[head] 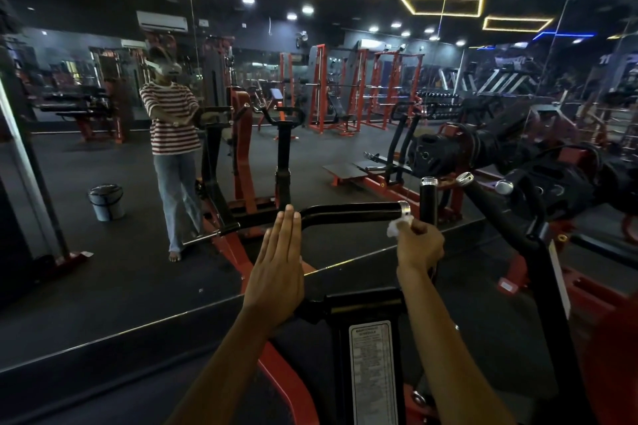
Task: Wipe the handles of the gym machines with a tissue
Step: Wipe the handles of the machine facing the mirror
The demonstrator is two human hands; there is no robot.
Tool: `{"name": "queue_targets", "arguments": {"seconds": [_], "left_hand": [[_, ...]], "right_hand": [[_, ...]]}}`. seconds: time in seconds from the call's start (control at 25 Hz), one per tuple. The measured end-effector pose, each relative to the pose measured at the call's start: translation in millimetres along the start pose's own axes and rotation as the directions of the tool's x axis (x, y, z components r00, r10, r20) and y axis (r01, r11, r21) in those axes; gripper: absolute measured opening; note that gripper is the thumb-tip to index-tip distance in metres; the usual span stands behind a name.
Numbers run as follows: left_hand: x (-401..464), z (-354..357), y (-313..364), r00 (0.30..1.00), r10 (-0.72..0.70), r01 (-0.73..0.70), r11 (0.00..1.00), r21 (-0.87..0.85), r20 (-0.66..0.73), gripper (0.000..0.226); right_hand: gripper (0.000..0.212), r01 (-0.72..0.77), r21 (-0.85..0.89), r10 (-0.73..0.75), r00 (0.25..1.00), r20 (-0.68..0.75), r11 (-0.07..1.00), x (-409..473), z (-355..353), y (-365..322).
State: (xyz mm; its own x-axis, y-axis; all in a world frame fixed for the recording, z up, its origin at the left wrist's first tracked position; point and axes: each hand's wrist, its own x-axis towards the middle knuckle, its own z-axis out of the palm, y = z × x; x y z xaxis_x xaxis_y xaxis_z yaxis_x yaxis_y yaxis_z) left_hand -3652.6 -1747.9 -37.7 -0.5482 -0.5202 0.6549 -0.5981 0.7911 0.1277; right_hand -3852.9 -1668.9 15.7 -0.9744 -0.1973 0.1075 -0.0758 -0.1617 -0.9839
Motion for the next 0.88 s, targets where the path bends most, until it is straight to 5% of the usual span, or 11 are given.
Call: {"name": "queue_targets", "arguments": {"seconds": [0.32,0.6,0.88], "left_hand": [[-0.4,-2.3,0.4,1.000,-0.001,0.001,1.000,-0.024,0.007,0.071],[-1.7,-1.1,0.1,1.000,0.008,-0.008,0.999,-0.047,-0.002,0.078],[-3.0,-6.3,2.4,1.000,0.002,-0.002,1.000,0.010,0.020,0.070]], "right_hand": [[0.005,-0.239,0.238,0.221,0.970,0.099,0.941,-30.8,23.8,-16.9],[0.005,-0.338,0.078,0.276,0.862,0.425,0.938,-101.7,56.1,-21.6],[0.017,-0.607,0.256,0.494,0.777,0.390,0.753,-79.7,40.2,-31.5]]}}
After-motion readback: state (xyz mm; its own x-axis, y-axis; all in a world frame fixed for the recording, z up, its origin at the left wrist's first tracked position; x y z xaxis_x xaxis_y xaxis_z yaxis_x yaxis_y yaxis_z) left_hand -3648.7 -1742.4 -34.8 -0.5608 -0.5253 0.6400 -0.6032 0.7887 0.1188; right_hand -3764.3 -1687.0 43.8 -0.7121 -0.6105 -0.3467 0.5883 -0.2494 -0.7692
